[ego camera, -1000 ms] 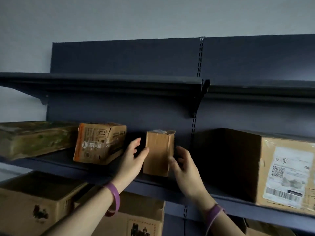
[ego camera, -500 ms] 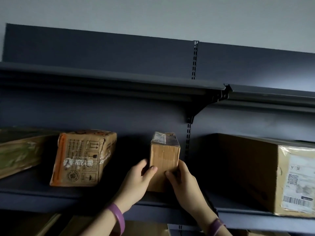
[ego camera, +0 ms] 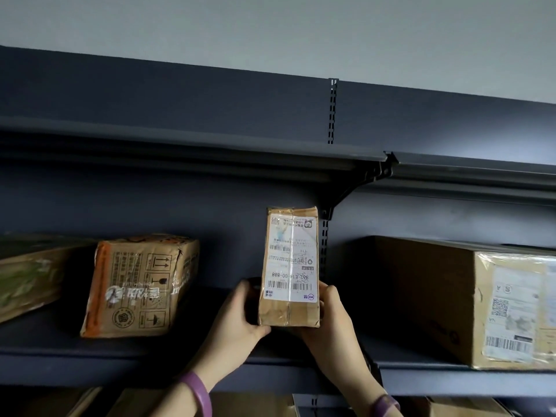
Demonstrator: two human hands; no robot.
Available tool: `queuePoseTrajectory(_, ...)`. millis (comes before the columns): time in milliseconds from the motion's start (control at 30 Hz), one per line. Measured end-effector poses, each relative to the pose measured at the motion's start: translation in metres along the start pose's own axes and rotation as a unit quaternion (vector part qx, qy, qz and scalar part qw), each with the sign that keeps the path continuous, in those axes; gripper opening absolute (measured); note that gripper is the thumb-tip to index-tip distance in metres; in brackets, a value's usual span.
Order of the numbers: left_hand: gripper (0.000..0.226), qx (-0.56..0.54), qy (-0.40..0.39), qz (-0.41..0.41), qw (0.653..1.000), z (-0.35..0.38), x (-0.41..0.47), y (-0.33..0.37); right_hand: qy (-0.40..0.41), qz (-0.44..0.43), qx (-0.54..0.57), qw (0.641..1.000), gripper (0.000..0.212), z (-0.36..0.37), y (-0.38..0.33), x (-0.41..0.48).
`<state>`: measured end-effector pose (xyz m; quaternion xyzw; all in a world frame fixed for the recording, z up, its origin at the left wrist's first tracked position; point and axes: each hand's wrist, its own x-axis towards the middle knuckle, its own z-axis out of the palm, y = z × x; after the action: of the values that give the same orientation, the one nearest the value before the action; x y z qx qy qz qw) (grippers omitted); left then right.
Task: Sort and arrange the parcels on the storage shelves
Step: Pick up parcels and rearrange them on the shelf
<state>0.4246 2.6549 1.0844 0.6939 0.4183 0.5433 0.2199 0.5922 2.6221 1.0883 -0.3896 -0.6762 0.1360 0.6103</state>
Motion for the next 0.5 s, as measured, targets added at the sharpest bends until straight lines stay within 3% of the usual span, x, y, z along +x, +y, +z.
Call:
queuePoseTrajectory(67, 0.084, -0.005, 0.007, -0.002, 1.0, -0.0006, -0.0002, -0.0002, 0.002, 0.002, -0.001, 1.0, 0.052, 0.0007, 0.0008, 0.0001)
queuePoseTrajectory(267, 0.037, -0.093, 0.007, 0.06, 0.994, -0.0055, -0.0013, -0.0004, 0.019, -0.03, -0.03, 0.999, 0.052, -0.0039, 0.0077, -0.0012)
queuePoseTrajectory(367, 0.027, -0.145, 0.011, 0.068, 0.987, -0.0061, -0.0032, 0.0047, 0.011, -0.047, -0.069, 0.996, 0.047, -0.0061, 0.007, -0.0014)
queuePoseTrajectory(433, 0.031, -0.13, 0.023, 0.065, 0.989, -0.005, -0.0036, 0.0062, -0.007, -0.042, -0.096, 0.994, 0.041, -0.0052, 0.0059, 0.0001)
queuePoseTrajectory(500, 0.02, -0.08, 0.036, 0.06, 0.994, -0.0029, -0.0011, 0.0045, -0.02, -0.041, -0.131, 0.99, 0.028, -0.0034, 0.0064, 0.0018)
